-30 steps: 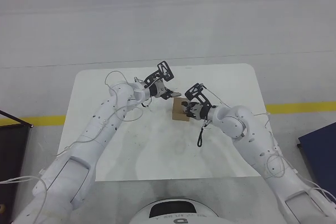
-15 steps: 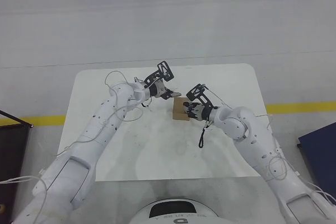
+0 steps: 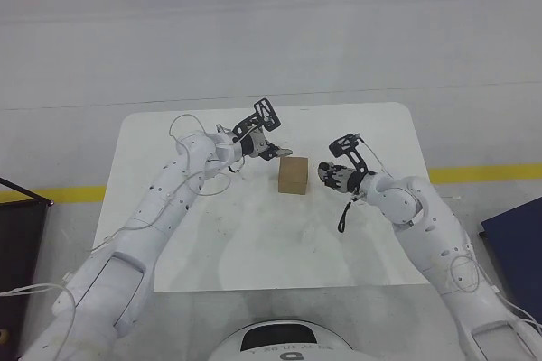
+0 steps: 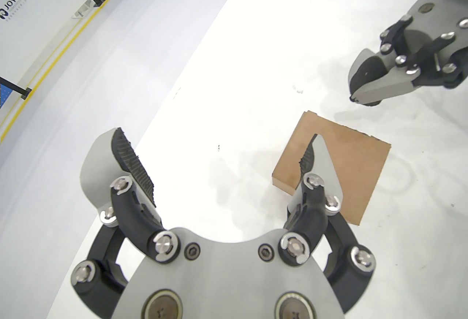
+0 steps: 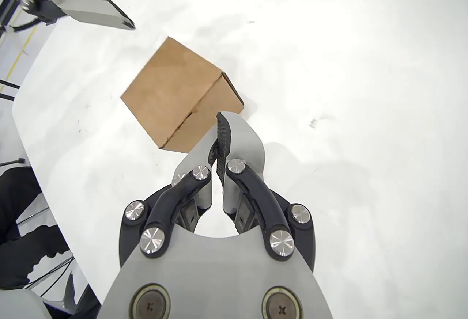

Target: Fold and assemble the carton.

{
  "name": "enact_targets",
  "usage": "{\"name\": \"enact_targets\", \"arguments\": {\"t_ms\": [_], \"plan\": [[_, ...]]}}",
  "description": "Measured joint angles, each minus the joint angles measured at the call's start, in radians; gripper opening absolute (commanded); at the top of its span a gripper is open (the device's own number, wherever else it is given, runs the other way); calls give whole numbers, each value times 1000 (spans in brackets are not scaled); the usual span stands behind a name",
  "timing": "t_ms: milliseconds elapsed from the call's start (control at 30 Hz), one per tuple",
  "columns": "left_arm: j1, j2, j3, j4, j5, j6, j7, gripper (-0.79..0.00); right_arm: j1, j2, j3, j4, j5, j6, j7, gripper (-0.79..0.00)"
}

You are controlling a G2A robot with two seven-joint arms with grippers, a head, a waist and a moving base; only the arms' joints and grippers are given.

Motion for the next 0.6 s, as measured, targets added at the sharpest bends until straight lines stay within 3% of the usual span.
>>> {"name": "enact_targets", "arguments": {"t_ms": [300,600], "plan": [[0,0,0,0,0,0,0,0,47,-20,-86,42,-6,-9,-21,-785],[0,0,0,0,0,0,0,0,-36,9,39,12,52,-78,-51,-779]]}}
